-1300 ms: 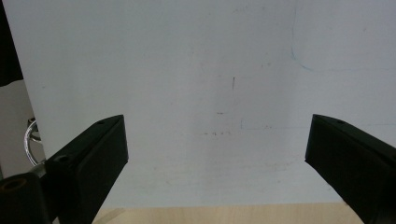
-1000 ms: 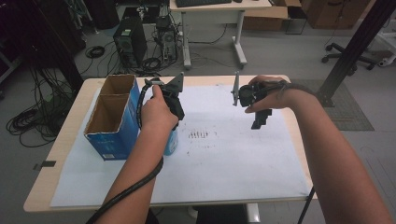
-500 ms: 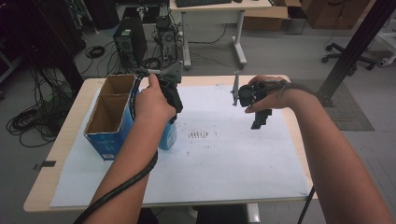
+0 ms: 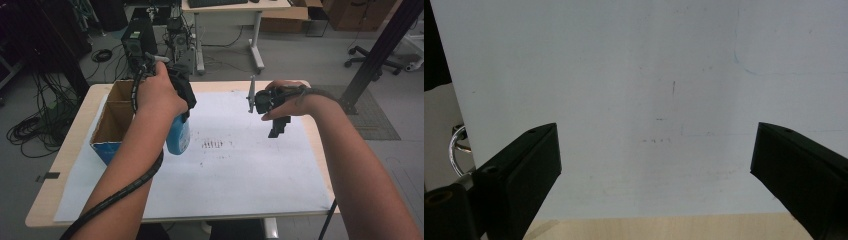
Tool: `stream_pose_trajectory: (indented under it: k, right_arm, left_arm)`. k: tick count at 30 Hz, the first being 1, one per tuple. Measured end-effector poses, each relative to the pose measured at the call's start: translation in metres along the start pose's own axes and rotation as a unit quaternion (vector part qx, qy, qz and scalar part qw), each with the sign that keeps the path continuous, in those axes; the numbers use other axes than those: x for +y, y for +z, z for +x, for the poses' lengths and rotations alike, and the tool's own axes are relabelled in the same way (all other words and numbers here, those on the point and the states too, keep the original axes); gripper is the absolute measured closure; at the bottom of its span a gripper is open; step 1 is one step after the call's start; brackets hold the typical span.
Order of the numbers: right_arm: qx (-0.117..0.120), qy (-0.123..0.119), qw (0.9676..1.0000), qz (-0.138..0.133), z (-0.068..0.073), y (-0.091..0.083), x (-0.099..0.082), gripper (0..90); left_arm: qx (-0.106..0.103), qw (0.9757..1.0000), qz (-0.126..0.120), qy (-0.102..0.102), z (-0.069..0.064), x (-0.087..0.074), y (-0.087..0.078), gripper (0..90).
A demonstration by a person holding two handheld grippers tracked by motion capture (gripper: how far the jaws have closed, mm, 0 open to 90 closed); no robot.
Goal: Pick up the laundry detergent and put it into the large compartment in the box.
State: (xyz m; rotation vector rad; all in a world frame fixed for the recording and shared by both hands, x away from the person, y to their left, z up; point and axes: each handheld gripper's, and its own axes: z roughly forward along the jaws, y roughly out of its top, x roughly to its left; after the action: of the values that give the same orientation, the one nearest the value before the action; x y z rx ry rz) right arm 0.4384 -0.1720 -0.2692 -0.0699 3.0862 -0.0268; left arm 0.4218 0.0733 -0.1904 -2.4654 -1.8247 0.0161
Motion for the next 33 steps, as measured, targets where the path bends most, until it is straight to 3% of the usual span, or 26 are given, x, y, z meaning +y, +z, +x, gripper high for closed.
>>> stream_pose_trajectory:
  k: [9,15,19,20,22,23,31,33]
  right_arm:
    - [-0.001,0.001,1.0000,-0.002,0.000,-0.002,-0.001,5.8]
    - [0.000,0.003,1.0000,-0.001,0.000,-0.002,0.001,5.8]
    - [0.000,0.000,1.0000,-0.002,0.000,0.000,0.002,5.8]
    - [0.000,-0.001,1.0000,-0.002,0.000,0.000,0.003,5.8]
    - [0.000,0.000,1.0000,-0.001,0.000,0.001,0.003,5.8]
    - [0.001,-0.001,1.0000,0.000,-0.001,0.001,0.004,5.8]
    - [0.001,-0.003,1.0000,0.001,-0.001,0.003,0.008,5.7]
    - [0.001,-0.003,1.0000,-0.001,-0.001,0.003,0.008,5.8]
  left_arm:
    - [-0.009,0.9998,-0.013,-0.006,0.006,-0.004,-0.028,37.6]
    - [0.002,0.9997,-0.021,-0.015,0.015,-0.008,-0.053,37.5]
    - [0.004,0.9993,-0.023,-0.029,0.024,-0.010,-0.069,37.6]
    - [0.008,0.9988,-0.027,-0.039,0.030,-0.011,-0.079,37.6]
    - [0.009,0.9986,-0.028,-0.044,0.032,-0.012,-0.082,37.6]
    - [0.009,0.9977,-0.030,-0.059,0.038,-0.012,-0.090,37.6]
    - [0.006,0.9944,-0.037,-0.099,0.057,-0.015,-0.113,37.5]
    - [0.009,0.9941,-0.039,-0.100,0.058,-0.016,-0.116,37.5]
